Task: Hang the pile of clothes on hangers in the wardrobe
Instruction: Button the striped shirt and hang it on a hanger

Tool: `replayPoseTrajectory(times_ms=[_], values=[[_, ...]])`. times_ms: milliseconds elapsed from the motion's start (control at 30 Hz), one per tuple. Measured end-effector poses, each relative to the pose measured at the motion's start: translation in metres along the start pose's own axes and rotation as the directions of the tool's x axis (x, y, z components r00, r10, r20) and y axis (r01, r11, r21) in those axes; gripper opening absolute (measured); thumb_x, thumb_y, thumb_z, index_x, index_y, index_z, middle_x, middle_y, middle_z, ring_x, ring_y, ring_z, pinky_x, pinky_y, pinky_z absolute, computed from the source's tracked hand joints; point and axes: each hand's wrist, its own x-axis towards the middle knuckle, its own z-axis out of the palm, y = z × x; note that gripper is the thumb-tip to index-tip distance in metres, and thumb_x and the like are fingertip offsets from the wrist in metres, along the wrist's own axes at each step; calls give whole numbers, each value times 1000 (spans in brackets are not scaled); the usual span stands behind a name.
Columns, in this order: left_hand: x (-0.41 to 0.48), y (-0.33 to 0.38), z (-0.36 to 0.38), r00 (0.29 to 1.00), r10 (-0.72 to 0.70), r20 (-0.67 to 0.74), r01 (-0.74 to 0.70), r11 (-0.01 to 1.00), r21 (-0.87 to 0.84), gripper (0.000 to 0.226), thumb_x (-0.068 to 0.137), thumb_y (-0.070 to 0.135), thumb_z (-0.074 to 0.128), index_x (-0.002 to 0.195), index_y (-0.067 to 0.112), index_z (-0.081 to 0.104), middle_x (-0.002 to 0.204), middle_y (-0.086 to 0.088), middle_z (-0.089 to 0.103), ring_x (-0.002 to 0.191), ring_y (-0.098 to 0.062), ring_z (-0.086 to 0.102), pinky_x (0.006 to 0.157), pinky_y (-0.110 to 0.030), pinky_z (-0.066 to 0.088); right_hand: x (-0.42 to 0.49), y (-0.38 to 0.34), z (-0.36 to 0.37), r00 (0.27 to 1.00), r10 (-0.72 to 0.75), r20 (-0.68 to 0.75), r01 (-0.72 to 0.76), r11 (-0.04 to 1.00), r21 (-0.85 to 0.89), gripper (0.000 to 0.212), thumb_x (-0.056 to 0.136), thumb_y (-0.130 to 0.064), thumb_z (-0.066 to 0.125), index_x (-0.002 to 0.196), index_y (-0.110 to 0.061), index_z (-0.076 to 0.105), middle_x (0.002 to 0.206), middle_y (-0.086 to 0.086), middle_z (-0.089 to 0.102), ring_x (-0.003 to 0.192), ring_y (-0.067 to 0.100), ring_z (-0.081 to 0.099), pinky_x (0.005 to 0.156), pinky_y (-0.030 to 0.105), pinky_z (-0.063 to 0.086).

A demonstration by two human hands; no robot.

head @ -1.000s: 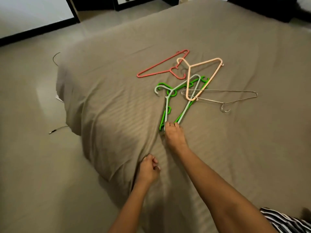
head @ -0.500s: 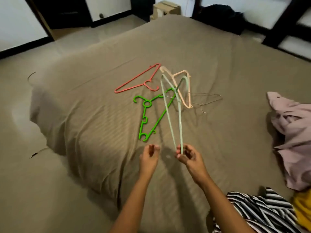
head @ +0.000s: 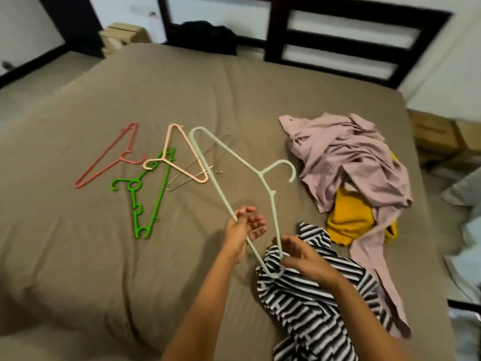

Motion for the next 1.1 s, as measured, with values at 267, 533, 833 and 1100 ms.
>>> replayPoseTrajectory(times_ms=[267, 533, 833, 1100], values=[[-30, -95, 75, 915, -78, 395, -193, 776, 600, 18, 102, 25, 36, 97, 23, 53, 93, 11, 54, 86, 9, 49, 83, -8, 40, -54, 34, -59, 781, -55, -622, 50, 998, -25, 20, 102, -12, 34, 114, -19, 49, 88, 7, 69, 63, -1, 64, 62, 18, 52], [26, -136, 54, 937, 146, 319, -276, -253, 927, 37, 90, 27, 56, 120, 7, 48, 125, -13, 48, 116, -29, 46, 97, -36, 36, -133, 65, -148, 790, -245, -562, -229, 733, -641, 34, 96, -18, 45, 128, -20, 55, 75, -1, 62, 68, 9, 54, 58, 19, 33], [60, -131, 65, 902, -279, 329, -386, -180, 905, 41, 92, 38, 55, 124, 12, 55, 121, -13, 63, 112, -30, 58, 89, -32, 44, -186, 68, -154, 846, -206, -491, -261, 644, -719, 40, 94, -8, 49, 127, -30, 54, 78, -10, 62, 72, 9, 53, 64, 6, 38], [50, -126, 67, 909, -207, 362, -398, -171, 902, 40, 84, 45, 65, 113, 19, 65, 106, -13, 69, 103, -32, 62, 84, -35, 47, -207, 94, -148, 799, -273, -537, -180, 743, -645, 29, 94, -15, 50, 118, -28, 62, 61, -14, 59, 67, -1, 57, 59, 7, 39]])
